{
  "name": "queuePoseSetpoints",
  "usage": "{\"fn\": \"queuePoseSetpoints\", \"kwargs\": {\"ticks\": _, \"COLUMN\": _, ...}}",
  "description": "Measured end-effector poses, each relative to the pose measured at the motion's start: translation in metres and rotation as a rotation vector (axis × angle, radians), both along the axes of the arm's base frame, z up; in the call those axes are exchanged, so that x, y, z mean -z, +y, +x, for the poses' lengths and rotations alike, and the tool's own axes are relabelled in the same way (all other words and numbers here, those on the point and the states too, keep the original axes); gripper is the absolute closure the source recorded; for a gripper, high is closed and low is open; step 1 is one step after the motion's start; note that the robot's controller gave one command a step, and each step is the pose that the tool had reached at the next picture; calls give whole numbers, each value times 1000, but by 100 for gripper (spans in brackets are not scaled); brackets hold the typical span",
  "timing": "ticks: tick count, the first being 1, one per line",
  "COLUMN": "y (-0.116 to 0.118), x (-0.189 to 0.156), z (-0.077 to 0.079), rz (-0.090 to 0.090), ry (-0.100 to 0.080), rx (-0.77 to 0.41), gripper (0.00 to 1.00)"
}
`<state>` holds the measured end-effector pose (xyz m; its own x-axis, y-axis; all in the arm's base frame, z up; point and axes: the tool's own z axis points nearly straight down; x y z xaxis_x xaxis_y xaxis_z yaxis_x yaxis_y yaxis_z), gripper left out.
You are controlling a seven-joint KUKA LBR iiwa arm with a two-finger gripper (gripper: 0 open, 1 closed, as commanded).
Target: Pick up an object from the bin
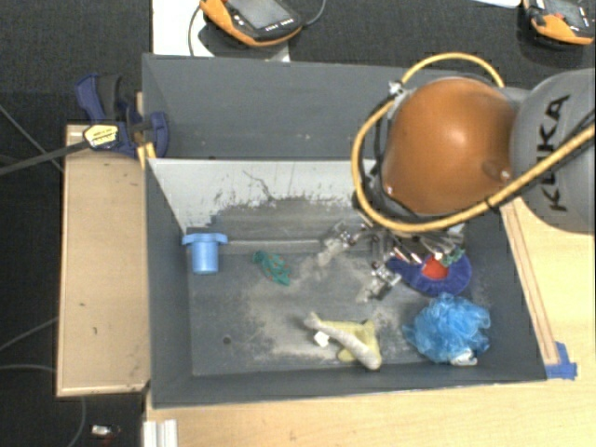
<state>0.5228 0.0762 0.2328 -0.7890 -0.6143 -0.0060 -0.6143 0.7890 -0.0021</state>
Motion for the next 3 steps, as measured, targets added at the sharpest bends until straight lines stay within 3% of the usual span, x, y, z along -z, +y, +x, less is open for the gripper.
{"fn": "queuePoseSetpoints", "kwargs": {"ticks": 1, "y": -20, "x": 30, "z": -12, "rz": 0, "ry": -6, "rx": -73, "gripper": 0}}
{"fn": "queuePoseSetpoints", "kwargs": {"ticks": 2, "y": -15, "x": 62, "z": -29, "rz": 6, "ry": -3, "rx": 229, "gripper": 0}}
{"fn": "queuePoseSetpoints", "kwargs": {"ticks": 3, "y": -20, "x": 85, "z": -27, "rz": 8, "ry": -14, "rx": 134, "gripper": 0}}
